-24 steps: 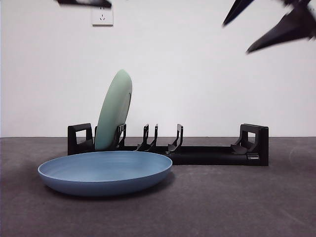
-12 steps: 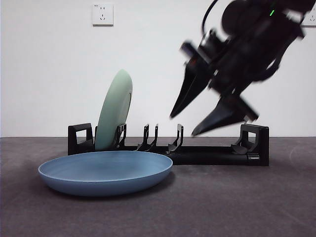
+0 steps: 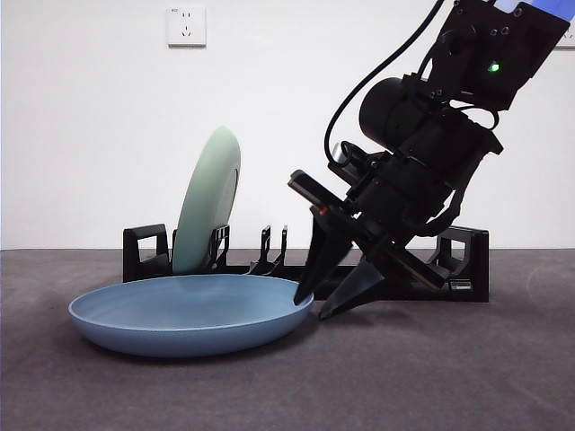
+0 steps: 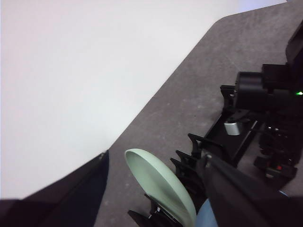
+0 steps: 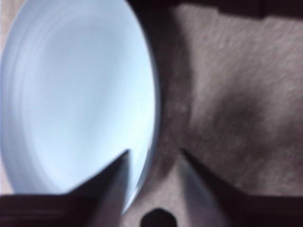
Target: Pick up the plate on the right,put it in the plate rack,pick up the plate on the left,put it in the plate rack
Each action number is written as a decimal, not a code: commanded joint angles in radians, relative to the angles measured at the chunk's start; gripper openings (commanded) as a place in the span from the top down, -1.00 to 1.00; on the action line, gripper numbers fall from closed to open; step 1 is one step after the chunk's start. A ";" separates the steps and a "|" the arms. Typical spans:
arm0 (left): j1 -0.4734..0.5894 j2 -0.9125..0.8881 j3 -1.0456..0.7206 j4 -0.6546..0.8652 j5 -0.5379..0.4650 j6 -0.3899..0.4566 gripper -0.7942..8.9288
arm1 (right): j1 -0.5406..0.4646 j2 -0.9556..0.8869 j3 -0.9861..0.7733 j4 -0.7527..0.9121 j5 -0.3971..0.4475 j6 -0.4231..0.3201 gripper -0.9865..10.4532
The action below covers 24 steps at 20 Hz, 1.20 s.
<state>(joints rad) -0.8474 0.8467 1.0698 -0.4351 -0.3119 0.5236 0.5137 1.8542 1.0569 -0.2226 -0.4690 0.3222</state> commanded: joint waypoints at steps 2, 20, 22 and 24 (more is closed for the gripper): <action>-0.006 -0.001 -0.005 -0.004 -0.002 0.005 0.17 | 0.005 0.008 0.000 0.001 0.005 0.010 0.72; -0.175 0.229 -0.005 -0.238 0.157 0.005 0.19 | -0.003 -0.237 0.000 -0.302 0.089 0.000 0.86; -0.214 0.289 -0.005 -0.255 0.157 0.005 0.19 | -0.012 -0.296 0.000 -0.351 0.111 -0.009 0.86; -0.251 0.342 -0.005 -0.257 0.157 0.005 0.19 | -0.027 -0.348 0.000 -0.394 0.110 -0.022 0.86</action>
<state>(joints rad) -1.0954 1.1881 1.0698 -0.6910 -0.1612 0.5236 0.4870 1.5063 1.0580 -0.6243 -0.3576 0.3141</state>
